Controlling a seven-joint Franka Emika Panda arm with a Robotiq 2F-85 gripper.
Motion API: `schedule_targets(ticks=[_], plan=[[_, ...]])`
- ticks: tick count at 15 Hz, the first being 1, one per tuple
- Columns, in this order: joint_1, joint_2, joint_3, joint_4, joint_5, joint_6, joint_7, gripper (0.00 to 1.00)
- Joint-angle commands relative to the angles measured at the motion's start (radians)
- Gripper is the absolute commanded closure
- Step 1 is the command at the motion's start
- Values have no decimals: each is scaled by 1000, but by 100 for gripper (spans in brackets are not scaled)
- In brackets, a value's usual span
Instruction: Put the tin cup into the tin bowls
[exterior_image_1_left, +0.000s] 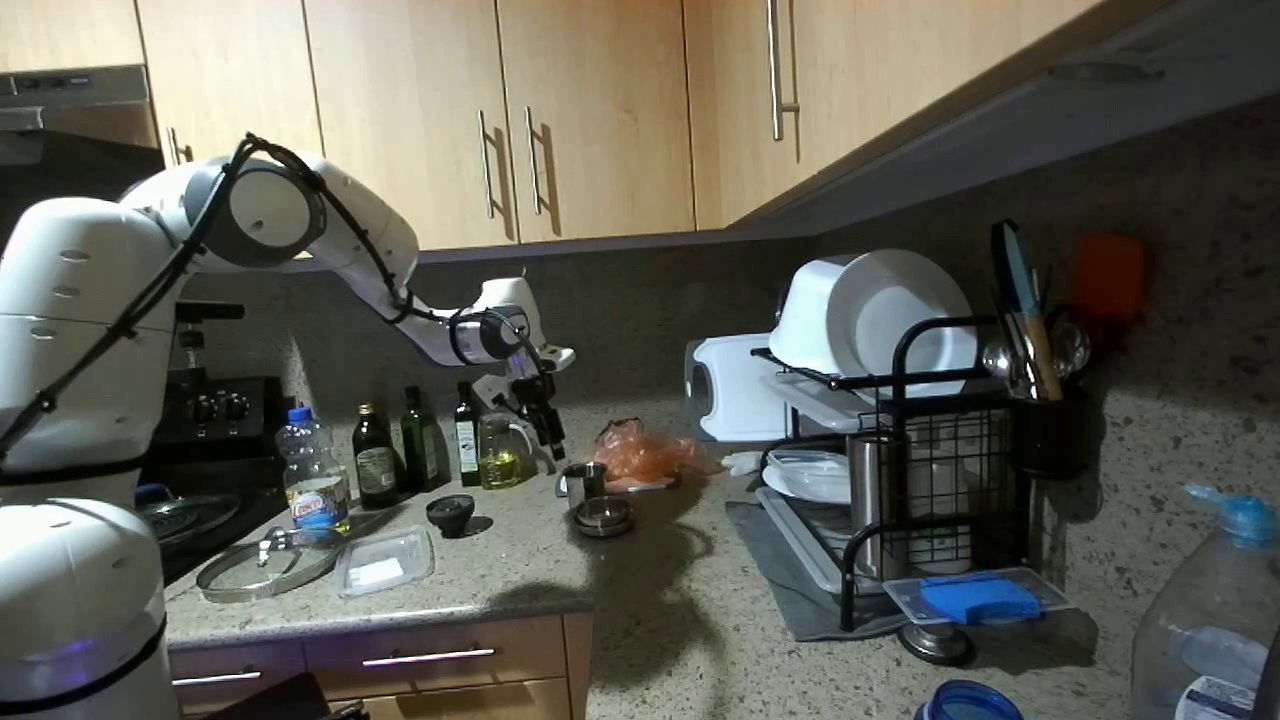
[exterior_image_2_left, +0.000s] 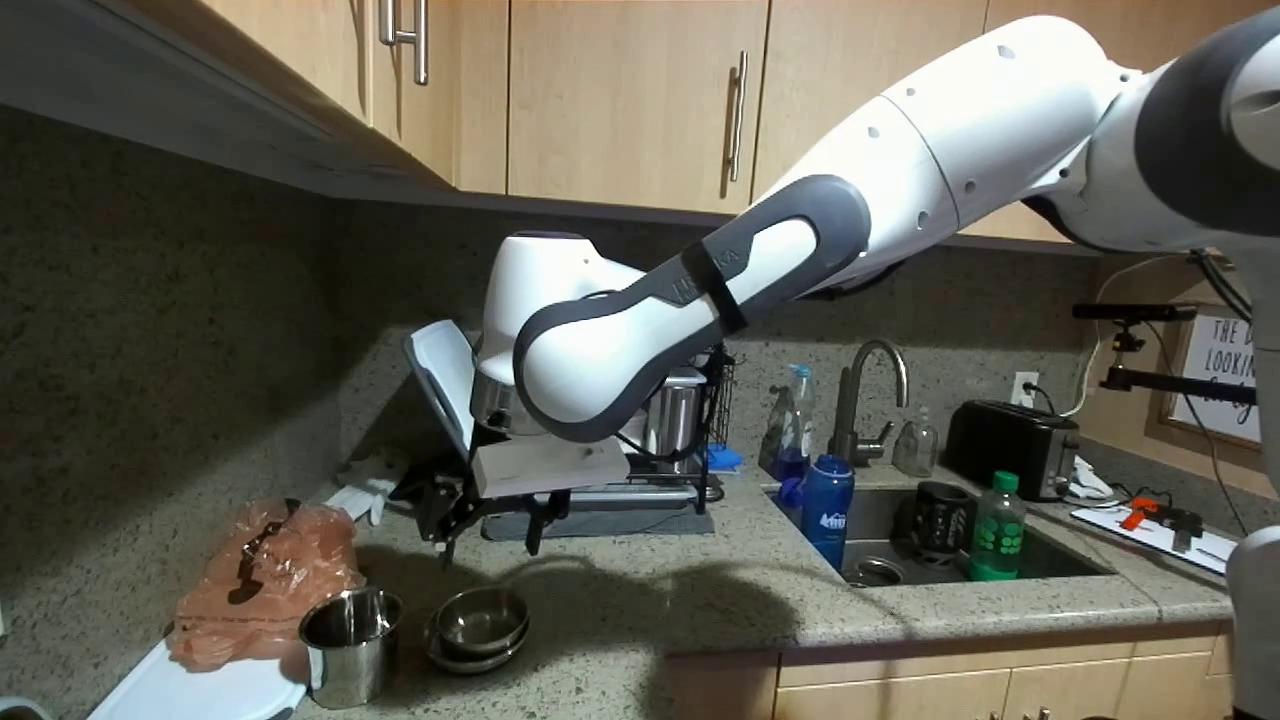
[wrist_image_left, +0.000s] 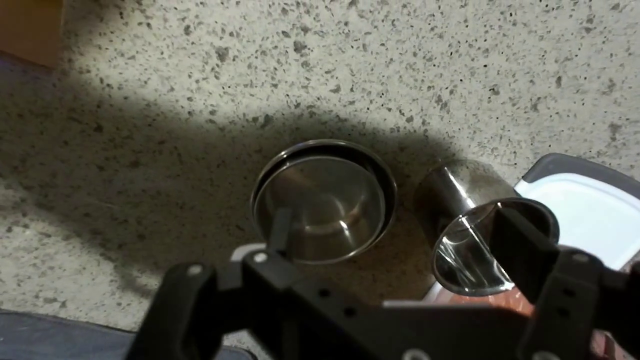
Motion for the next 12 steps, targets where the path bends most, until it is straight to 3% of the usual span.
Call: schedule_targets(ticks=[1, 12], plan=[[15, 29, -26, 26, 37, 36, -1, 0], [31, 300, -74, 324, 150, -38, -7, 0]])
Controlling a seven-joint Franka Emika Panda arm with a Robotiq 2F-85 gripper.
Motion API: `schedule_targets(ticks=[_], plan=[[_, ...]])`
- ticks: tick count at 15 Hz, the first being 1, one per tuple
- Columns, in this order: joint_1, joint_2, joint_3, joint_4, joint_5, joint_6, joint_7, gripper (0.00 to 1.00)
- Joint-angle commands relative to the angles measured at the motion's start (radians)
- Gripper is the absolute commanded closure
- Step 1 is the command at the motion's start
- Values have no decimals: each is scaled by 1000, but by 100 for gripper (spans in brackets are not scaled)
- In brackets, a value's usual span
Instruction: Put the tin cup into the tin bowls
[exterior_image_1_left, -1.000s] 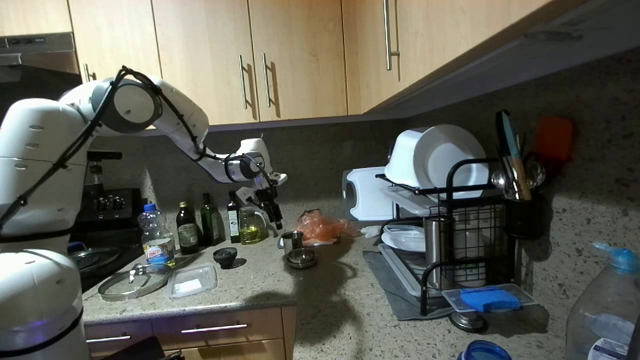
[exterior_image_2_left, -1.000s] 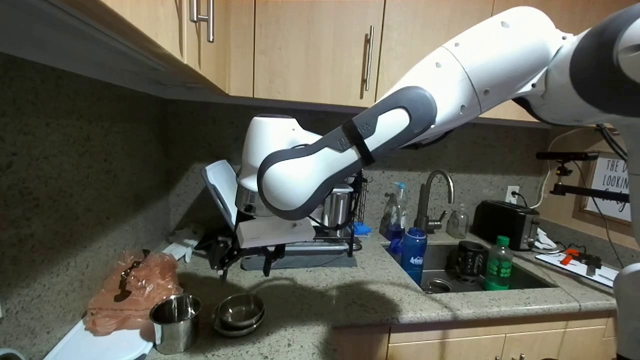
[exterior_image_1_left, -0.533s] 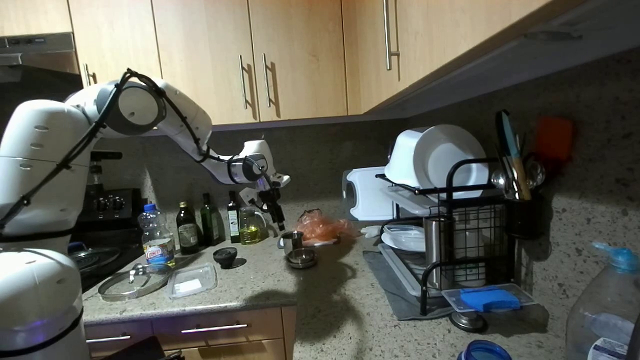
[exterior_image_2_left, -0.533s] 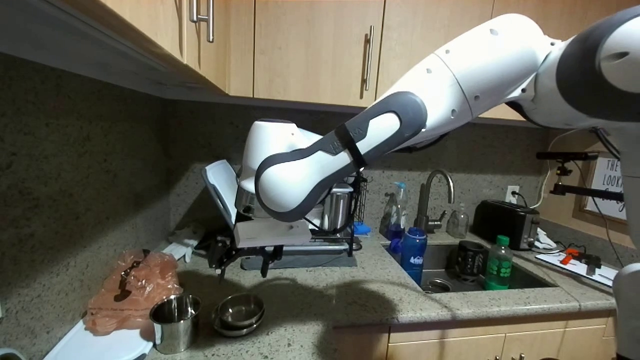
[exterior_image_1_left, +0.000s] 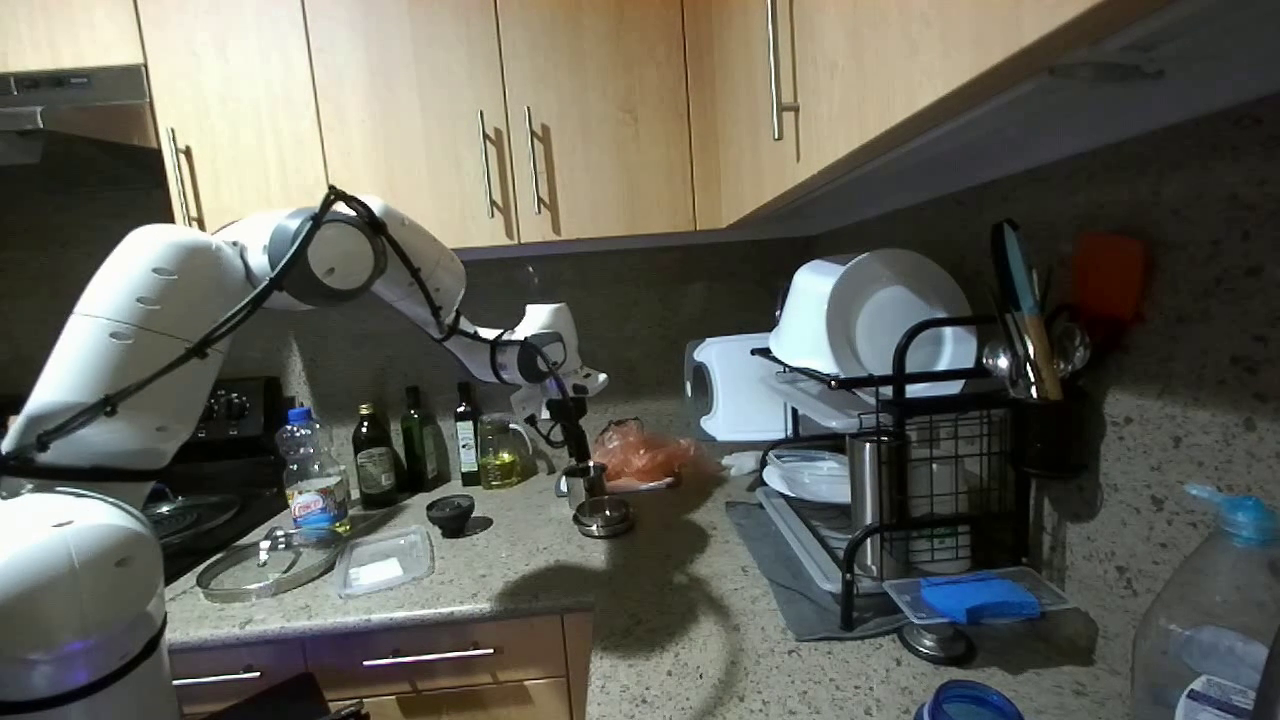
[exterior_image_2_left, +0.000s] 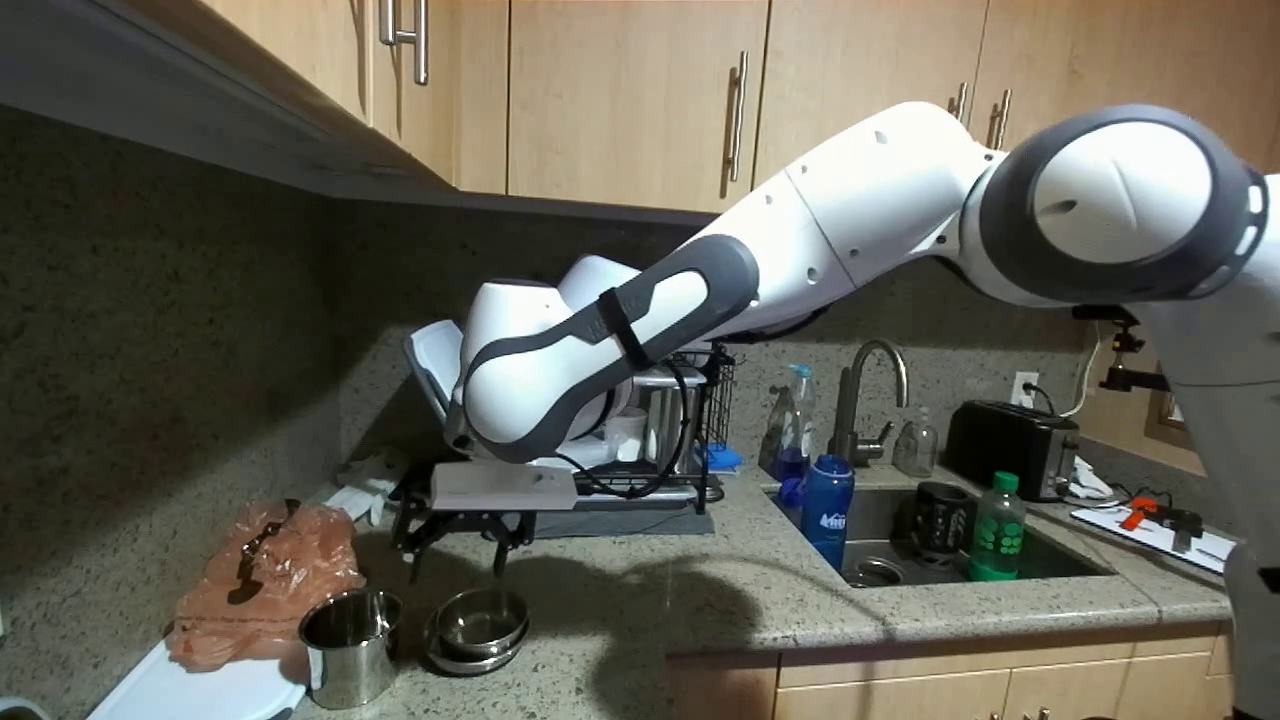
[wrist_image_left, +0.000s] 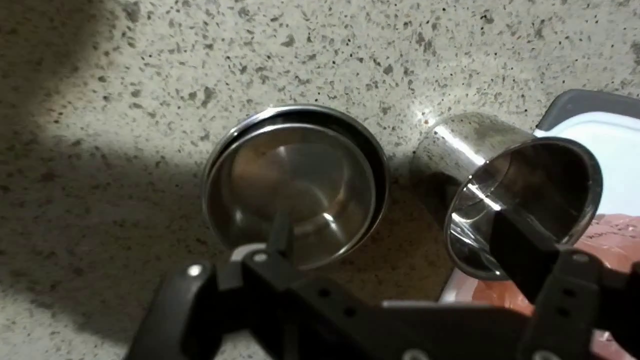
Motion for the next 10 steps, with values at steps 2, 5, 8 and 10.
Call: schedule_targets(ticks=[2, 5, 8, 10], plan=[[32, 108, -31, 160, 23, -76, -1, 0], [50, 153, -46, 225, 14, -107, 5, 0], [64, 188, -57, 277, 12, -137, 6, 0], [68, 208, -58, 309, 15, -160, 3, 0]])
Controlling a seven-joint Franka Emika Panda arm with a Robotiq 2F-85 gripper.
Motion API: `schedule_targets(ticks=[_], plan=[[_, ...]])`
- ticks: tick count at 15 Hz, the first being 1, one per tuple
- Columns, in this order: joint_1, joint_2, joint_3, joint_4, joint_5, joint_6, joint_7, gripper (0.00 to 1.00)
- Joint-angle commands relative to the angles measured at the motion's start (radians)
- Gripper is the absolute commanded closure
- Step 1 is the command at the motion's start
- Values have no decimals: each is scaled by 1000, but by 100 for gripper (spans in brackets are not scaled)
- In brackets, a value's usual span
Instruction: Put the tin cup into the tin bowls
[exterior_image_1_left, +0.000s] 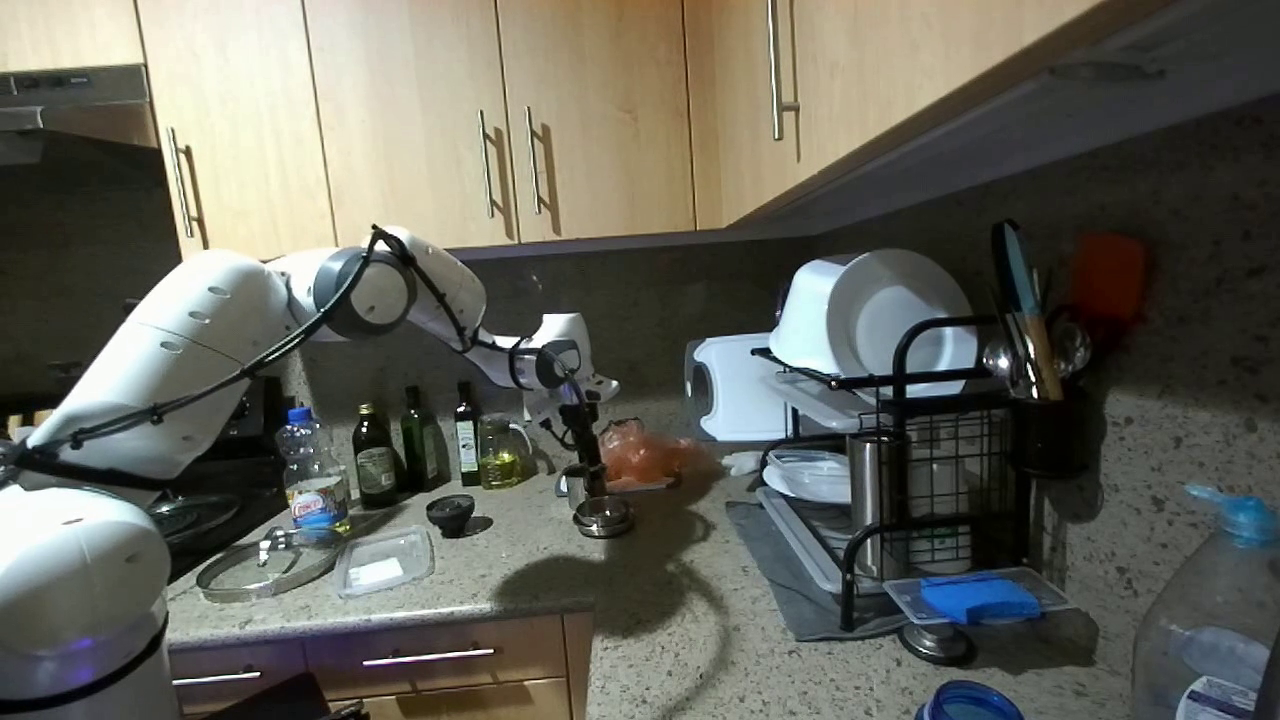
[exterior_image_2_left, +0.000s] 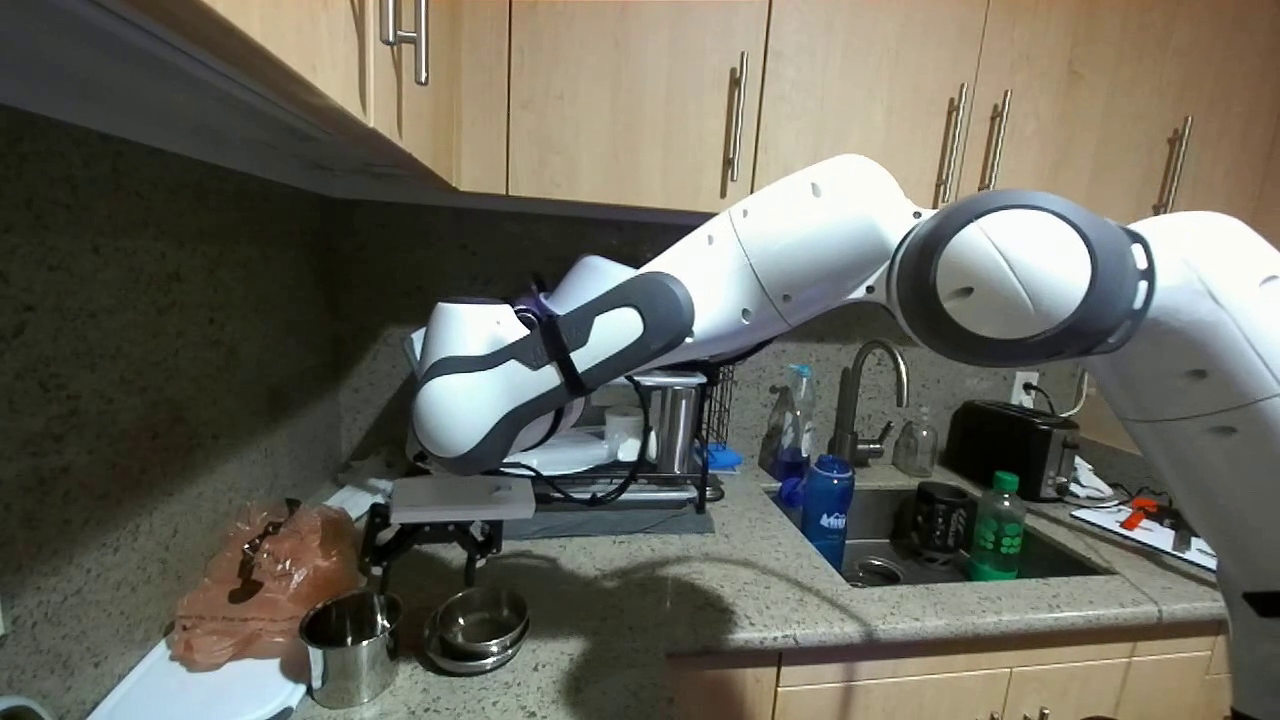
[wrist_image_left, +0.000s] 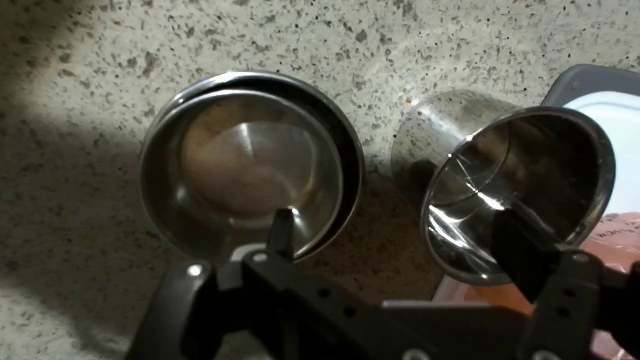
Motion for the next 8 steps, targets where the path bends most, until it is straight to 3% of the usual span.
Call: schedule_targets(ticks=[1, 8], plan=[[23, 50, -21, 94, 9, -77, 4, 0], [29, 118, -28, 199, 10, -177, 7, 0]])
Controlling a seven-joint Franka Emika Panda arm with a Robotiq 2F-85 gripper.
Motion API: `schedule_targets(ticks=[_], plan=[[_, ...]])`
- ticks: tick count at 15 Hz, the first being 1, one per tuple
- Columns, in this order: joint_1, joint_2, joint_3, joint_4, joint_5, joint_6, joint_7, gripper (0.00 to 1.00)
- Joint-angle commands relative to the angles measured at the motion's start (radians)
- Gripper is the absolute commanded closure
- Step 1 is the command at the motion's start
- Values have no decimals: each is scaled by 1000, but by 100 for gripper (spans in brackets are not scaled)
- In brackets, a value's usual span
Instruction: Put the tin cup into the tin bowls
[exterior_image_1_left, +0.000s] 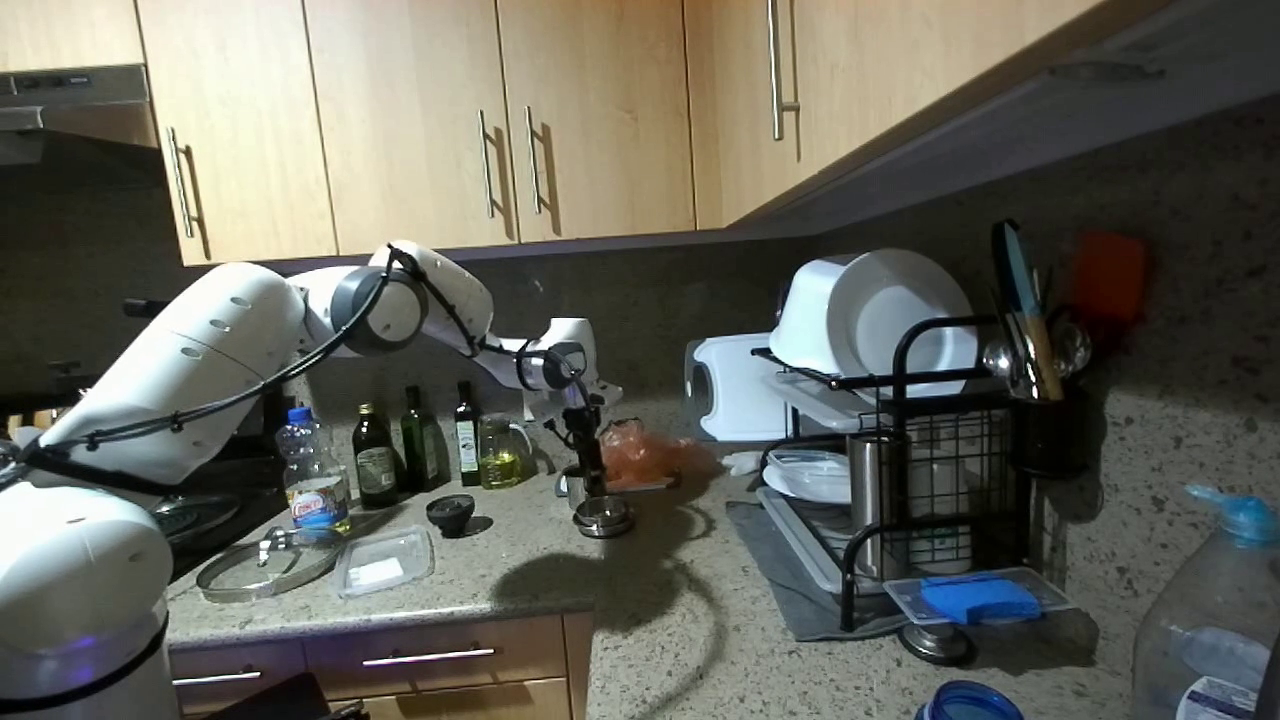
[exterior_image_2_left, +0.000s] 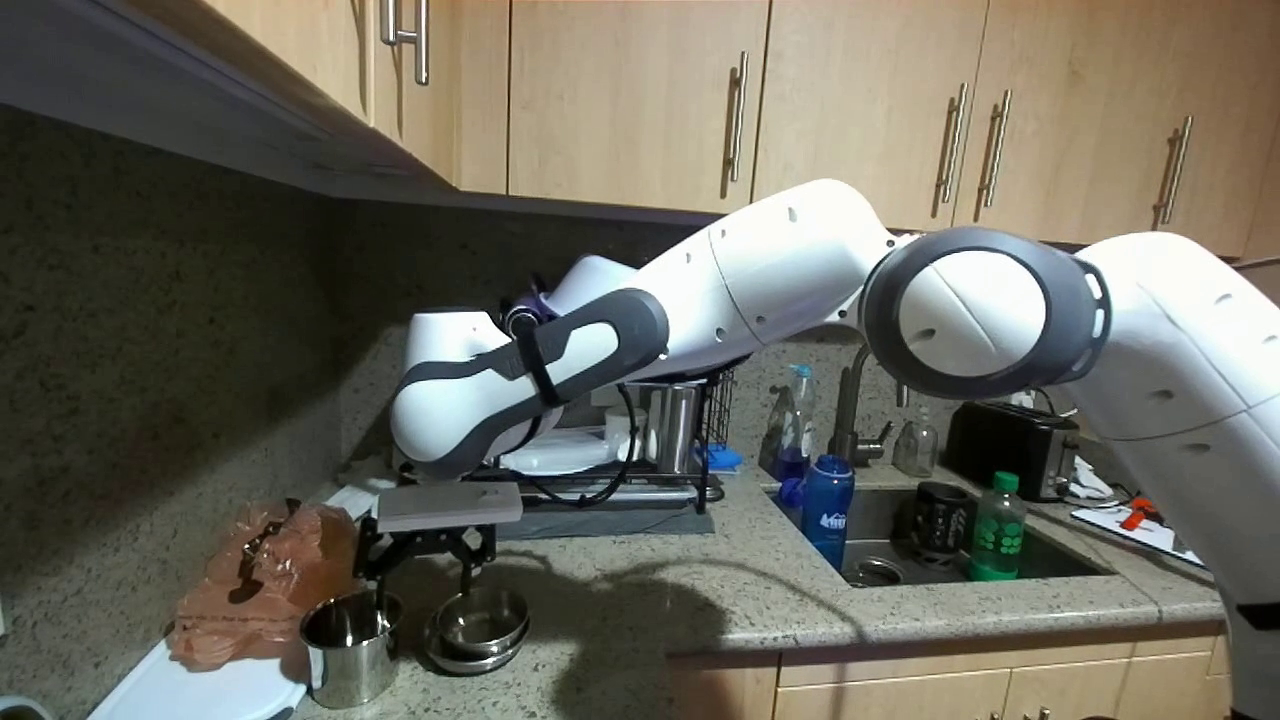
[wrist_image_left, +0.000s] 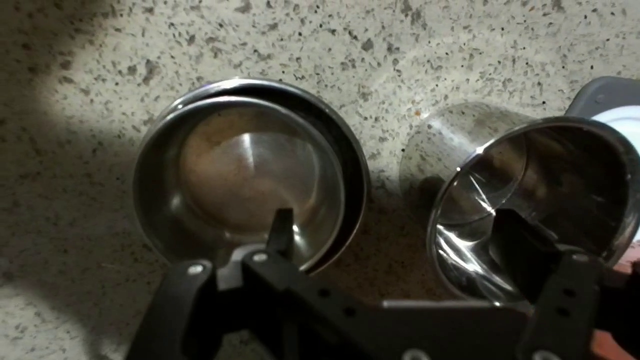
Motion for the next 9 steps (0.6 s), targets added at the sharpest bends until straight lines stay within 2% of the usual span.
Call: schedule_targets(ticks=[1, 2, 4, 8, 9], plan=[[15, 43, -18, 87, 9, -69, 6, 2], [16, 49, -19, 98, 9, -75, 5, 26], [17, 61, -20, 121, 7, -86, 4, 30], [16, 78, -21, 154, 9, -96, 3, 62], [16, 81, -21, 161, 9, -99, 4, 62]])
